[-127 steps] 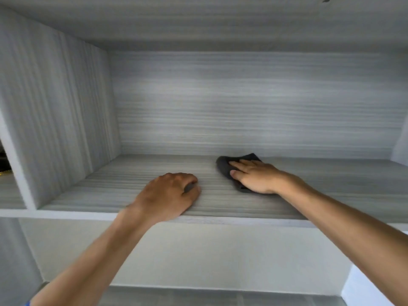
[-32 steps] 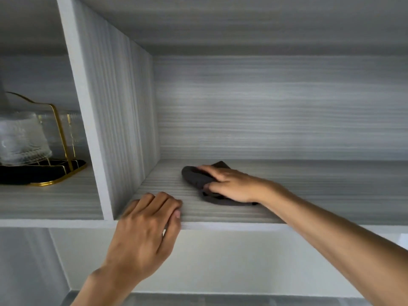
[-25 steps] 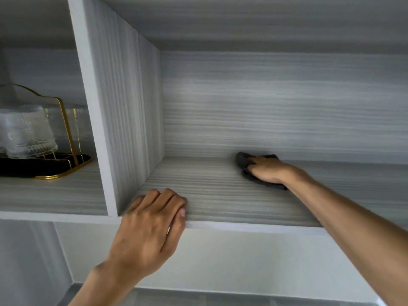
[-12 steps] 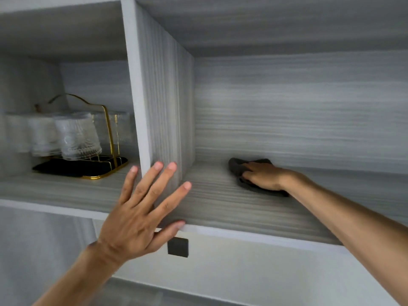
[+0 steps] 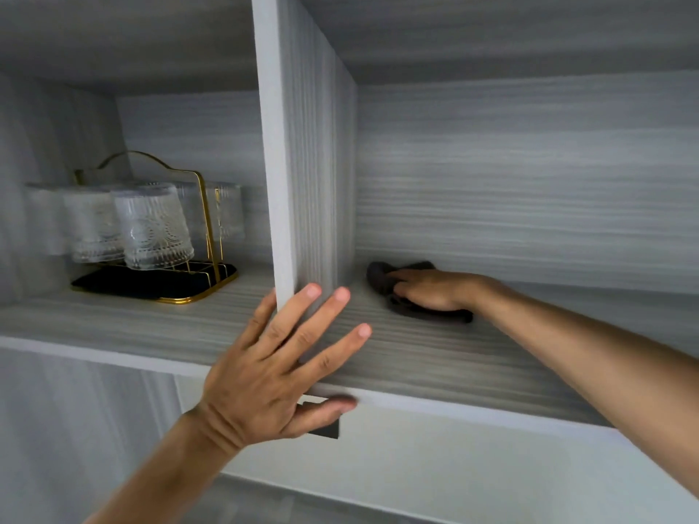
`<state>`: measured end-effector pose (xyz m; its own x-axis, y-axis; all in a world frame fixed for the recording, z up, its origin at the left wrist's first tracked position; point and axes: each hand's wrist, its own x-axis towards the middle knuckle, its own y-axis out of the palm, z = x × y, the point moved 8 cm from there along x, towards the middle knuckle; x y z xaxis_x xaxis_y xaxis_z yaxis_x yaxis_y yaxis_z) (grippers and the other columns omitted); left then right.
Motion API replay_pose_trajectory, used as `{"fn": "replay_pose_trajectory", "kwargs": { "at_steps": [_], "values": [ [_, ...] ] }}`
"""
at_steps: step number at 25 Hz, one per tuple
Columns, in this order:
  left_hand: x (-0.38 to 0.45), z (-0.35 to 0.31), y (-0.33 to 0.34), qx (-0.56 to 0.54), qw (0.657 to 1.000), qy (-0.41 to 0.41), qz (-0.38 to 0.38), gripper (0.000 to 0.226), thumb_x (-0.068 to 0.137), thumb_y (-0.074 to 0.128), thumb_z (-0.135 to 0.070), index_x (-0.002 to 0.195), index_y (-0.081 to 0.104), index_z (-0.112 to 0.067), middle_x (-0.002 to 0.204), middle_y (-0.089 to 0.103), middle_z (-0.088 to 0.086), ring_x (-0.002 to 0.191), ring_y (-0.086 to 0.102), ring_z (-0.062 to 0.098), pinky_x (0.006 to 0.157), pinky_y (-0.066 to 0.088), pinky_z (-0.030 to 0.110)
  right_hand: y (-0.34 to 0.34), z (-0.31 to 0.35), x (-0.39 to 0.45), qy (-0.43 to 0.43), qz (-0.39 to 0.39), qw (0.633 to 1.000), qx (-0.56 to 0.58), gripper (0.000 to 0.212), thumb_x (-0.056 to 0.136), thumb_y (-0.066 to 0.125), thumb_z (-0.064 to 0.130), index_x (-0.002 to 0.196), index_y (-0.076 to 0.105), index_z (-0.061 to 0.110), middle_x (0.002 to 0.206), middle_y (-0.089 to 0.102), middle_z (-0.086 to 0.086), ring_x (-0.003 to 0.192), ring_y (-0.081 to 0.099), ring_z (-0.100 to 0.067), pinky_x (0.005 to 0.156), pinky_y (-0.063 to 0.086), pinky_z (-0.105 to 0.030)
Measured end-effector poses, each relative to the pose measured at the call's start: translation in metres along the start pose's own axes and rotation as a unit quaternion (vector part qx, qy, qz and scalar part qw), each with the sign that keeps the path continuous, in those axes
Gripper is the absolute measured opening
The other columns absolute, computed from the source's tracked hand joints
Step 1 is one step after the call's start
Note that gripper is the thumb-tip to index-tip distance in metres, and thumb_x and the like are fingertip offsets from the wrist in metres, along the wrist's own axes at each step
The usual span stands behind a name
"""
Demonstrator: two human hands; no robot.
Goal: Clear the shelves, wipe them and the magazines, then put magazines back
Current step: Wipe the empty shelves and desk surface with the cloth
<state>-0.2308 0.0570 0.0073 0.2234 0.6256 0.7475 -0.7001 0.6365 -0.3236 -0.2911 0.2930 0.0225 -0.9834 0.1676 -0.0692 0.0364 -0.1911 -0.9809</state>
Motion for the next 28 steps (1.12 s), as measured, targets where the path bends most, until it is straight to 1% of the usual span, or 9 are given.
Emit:
{"fn": "replay_pose_trajectory", "kwargs": {
  "at_steps": [2,5,9,14,16,19,21,24,28],
  "values": [
    [-0.002,-0.001,0.002,-0.002,1.000,0.004,0.004,0.086,0.088,0.043,-0.071,0.157,0.018,-0.026,0.163,0.017,0.008,0.150,0.019,0.030,0.115,0.027,0.051,-0.002,0.003,0.015,0.028,-0.016,0.999,-0.034,0.050,0.103,0.028,0.043,0.153,0.033,0.035,0.160,0.034,-0.005,0.144,0.033,-0.030,0.118,0.025,-0.040],
    [-0.002,0.000,0.001,-0.015,1.000,0.008,0.000,0.087,0.088,0.043,-0.071,0.157,0.016,-0.026,0.163,0.016,0.008,0.150,0.018,0.030,0.116,0.025,0.050,0.002,0.031,0.023,0.030,-0.005,0.997,-0.066,0.054,0.105,0.028,0.046,0.155,0.029,0.025,0.161,0.030,-0.007,0.144,0.033,-0.033,0.115,0.026,-0.042],
    [-0.001,0.003,-0.005,-0.077,0.997,0.015,-0.013,0.076,0.094,0.040,-0.054,0.158,0.012,-0.024,0.162,0.018,0.012,0.149,0.021,0.029,0.112,0.032,0.051,0.016,0.057,0.008,0.037,-0.027,0.998,-0.044,0.066,0.100,0.025,0.055,0.158,0.016,0.025,0.165,0.021,-0.002,0.150,0.018,-0.032,0.119,0.015,-0.049],
    [-0.003,0.007,-0.008,-0.153,0.988,0.017,-0.011,0.065,0.092,0.040,-0.024,0.153,0.020,-0.016,0.156,0.028,0.019,0.147,0.025,0.035,0.111,0.035,0.054,0.028,0.080,-0.111,-0.113,-0.077,0.991,0.000,0.044,0.101,0.036,0.043,0.145,0.037,0.038,0.150,0.042,0.014,0.137,0.034,-0.012,0.104,0.030,-0.032],
    [-0.002,0.006,-0.009,-0.170,0.985,0.010,-0.005,0.067,0.087,0.042,-0.015,0.151,0.023,-0.012,0.154,0.031,0.021,0.146,0.026,0.036,0.112,0.034,0.055,0.021,0.050,-0.150,-0.065,-0.106,0.992,-0.002,0.040,0.101,0.038,0.042,0.141,0.041,0.040,0.146,0.045,0.017,0.132,0.037,-0.007,0.099,0.032,-0.028],
    [0.000,0.006,-0.014,-0.191,0.981,-0.015,0.010,0.067,0.089,0.042,-0.012,0.153,0.022,-0.011,0.155,0.033,0.018,0.146,0.027,0.034,0.109,0.035,0.059,0.020,0.033,-0.160,-0.005,-0.138,0.990,-0.033,0.027,0.098,0.034,0.046,0.121,0.046,0.040,0.138,0.050,0.015,0.130,0.042,-0.014,0.099,0.036,-0.034],
    [0.000,0.005,-0.020,-0.203,0.978,-0.048,0.011,0.065,0.093,0.042,-0.014,0.155,0.020,-0.012,0.157,0.032,0.013,0.147,0.027,0.031,0.108,0.035,0.062,0.028,0.063,-0.144,-0.018,-0.163,0.985,-0.061,0.039,0.098,0.032,0.048,0.133,0.044,0.036,0.147,0.046,0.010,0.135,0.042,-0.022,0.106,0.034,-0.037],
    [0.001,0.000,-0.032,-0.255,0.961,-0.109,-0.007,0.056,0.095,0.039,-0.015,0.149,0.030,-0.007,0.155,0.037,0.014,0.146,0.030,0.029,0.114,0.026,0.062,0.048,0.126,-0.117,-0.040,-0.189,0.978,-0.084,0.053,0.098,0.026,0.048,0.144,0.039,0.026,0.148,0.046,0.000,0.131,0.044,-0.031,0.109,0.033,-0.046],
    [-0.001,-0.009,-0.040,-0.262,0.950,-0.168,-0.021,0.048,0.092,0.042,-0.014,0.140,0.043,-0.007,0.149,0.046,0.013,0.142,0.039,0.025,0.119,0.020,0.056,0.045,0.123,-0.138,-0.007,-0.255,0.961,-0.105,0.070,0.086,0.008,0.051,0.132,0.053,0.024,0.130,0.060,0.001,0.115,0.055,-0.030,0.098,0.041,-0.045]
  ]
}}
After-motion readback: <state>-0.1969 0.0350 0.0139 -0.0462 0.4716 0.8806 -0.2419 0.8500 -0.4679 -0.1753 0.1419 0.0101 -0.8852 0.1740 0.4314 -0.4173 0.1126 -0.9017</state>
